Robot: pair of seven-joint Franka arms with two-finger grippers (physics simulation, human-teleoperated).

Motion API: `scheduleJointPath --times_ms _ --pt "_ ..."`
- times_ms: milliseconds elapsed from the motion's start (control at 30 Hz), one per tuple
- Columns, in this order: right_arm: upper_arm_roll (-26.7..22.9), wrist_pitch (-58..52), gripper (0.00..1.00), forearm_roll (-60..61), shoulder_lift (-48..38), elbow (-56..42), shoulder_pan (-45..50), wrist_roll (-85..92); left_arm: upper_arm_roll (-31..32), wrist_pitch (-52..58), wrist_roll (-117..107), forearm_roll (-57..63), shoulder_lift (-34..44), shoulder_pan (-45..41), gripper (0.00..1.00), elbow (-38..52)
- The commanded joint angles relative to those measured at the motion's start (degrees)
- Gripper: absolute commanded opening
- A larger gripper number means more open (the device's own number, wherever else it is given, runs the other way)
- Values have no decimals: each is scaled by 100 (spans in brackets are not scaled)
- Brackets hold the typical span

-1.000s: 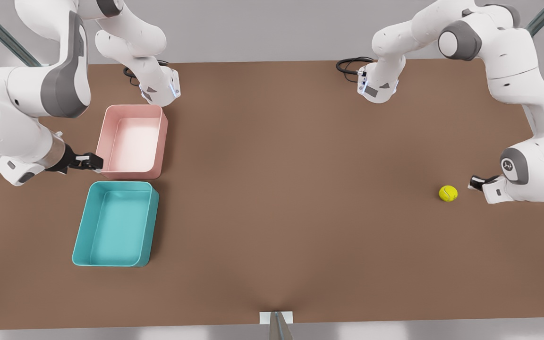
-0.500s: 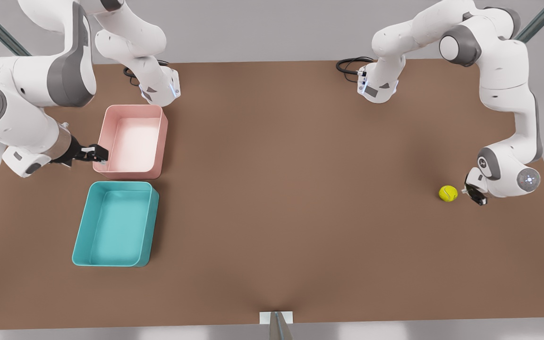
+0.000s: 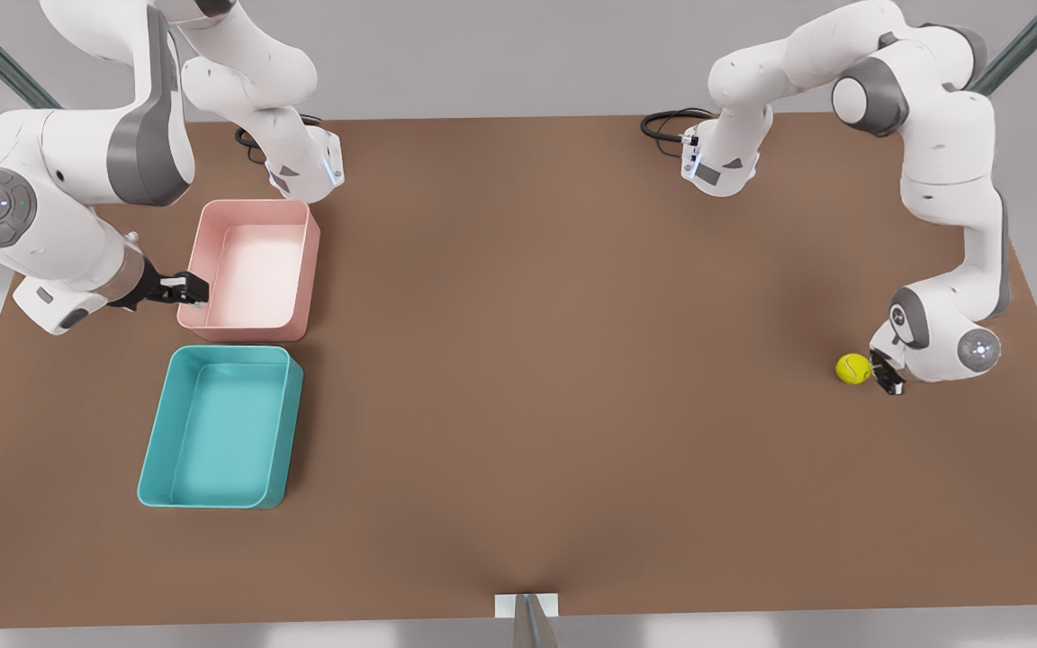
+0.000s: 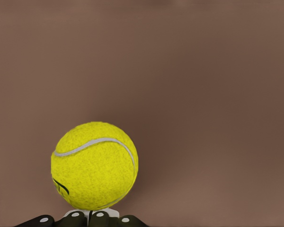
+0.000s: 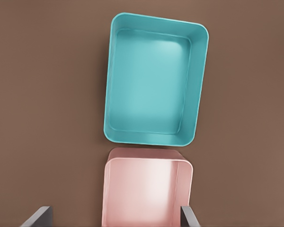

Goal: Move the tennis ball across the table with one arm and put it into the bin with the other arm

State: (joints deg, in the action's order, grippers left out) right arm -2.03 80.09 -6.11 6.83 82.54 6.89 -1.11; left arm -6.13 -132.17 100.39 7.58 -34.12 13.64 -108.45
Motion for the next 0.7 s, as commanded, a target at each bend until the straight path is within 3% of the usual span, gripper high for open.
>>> scheduleJointPath --times_ms 0,100,233,267,300,333,367,400,433,500,667 --pt "1 -29 100 -4 -6 -1 5 -38 225 235 -1345 -2 134 -379 21 0" --pt "-8 -29 100 -4 3 16 23 -38 1518 359 -4519 24 213 -555 21 8" --pt "1 -29 100 -101 12 43 120 -38 1579 394 -5504 -248 204 -538 21 149" --pt "1 -29 100 -110 3 60 120 -38 1571 962 -5635 -257 204 -538 21 517" --pt "-8 -29 100 -110 3 60 137 -38 1571 1921 -7274 -248 256 -555 21 1088" --pt "1 -29 100 -110 3 60 137 -38 1099 2843 -8413 -116 676 -809 100 1275" --pt "1 -29 100 -110 3 60 137 -38 290 3399 -9076 -360 1247 -1423 100 1292" --pt "1 -29 100 -118 12 60 137 -38 -90 4379 -11492 -477 2004 -2293 100 1414" --pt "1 -29 100 -118 12 60 137 -38 -82 5929 -11314 -485 2041 -2366 100 2617" --pt "1 -37 100 -118 12 60 137 -29 164 6423 -11340 -696 2006 -2339 100 3145" --pt "1 -37 100 -118 20 60 137 -29 182 6432 -11797 -784 1979 -2366 100 3427"
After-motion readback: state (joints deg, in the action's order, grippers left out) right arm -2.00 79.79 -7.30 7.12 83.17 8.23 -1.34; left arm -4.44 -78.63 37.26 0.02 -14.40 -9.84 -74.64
